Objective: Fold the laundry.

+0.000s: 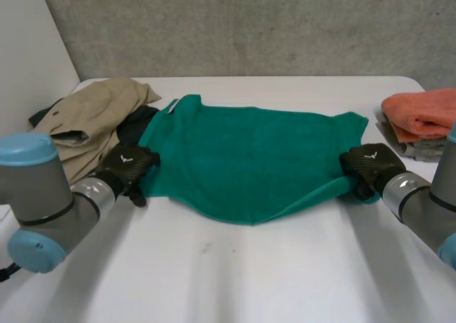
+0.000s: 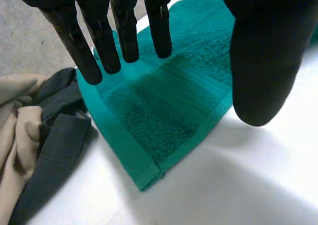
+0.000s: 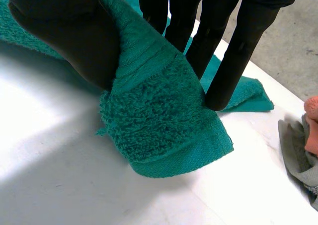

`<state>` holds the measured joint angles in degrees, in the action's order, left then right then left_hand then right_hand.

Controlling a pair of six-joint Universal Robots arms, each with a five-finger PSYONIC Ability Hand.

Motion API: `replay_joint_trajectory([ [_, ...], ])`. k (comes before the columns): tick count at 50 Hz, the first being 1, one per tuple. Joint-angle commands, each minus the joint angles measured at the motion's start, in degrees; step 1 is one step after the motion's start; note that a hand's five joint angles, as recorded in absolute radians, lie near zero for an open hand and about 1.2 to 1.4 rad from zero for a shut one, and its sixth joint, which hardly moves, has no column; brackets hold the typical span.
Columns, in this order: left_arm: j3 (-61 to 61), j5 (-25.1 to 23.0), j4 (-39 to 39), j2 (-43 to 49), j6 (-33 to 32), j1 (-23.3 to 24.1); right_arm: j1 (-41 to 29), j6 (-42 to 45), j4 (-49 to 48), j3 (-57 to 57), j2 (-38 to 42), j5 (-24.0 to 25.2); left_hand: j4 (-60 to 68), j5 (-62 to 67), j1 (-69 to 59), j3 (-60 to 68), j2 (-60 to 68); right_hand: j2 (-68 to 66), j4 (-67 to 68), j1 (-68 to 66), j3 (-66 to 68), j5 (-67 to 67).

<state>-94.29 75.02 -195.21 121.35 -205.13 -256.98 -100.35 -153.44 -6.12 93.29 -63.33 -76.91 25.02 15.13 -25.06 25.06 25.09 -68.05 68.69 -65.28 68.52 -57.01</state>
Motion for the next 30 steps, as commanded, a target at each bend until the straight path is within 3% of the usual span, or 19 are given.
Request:
replay_joint_trajectory([
  [1, 5.1, 0.1, 0.1, 5.3, -0.2, 0.7, 0.1, 0.2, 0.0, 0.6, 0.1, 0.3, 6.4, 6.3, -6.3, 6.3, 6.3, -12.0, 11.3, -14.7, 11.5, -13.0],
  [22, 16.6, -2.1, 0.4, 12.6, -0.4, 2.6, 0.1, 0.3, 0.0, 0.9, 0.1, 0.4, 25.0, 24.9, -25.0, 25.0, 25.0, -12.0, 11.3, -14.7, 11.5, -13.0],
  [26, 17.7, -2.2, 0.4, 13.7, -0.5, 2.6, 0.1, 0.3, 0.0, 0.8, 0.1, 0.4, 39.8, 39.7, -39.8, 39.8, 39.8, -12.0, 11.3, -14.7, 11.5, -13.0],
  [27, 17.8, -2.2, 0.4, 13.8, -0.5, 2.6, 0.2, 0.3, 0.0, 0.8, 0.1, 0.3, 52.9, 52.7, -52.8, 52.8, 52.8, -12.0, 11.3, -14.7, 11.5, -13.0],
  [30, 17.9, -2.0, 0.4, 13.7, -0.6, 2.6, 0.2, 0.3, 0.0, 0.8, 0.1, 0.3, 55.0, 54.9, -54.9, 54.9, 54.9, -12.0, 11.3, -14.7, 11.5, -13.0],
])
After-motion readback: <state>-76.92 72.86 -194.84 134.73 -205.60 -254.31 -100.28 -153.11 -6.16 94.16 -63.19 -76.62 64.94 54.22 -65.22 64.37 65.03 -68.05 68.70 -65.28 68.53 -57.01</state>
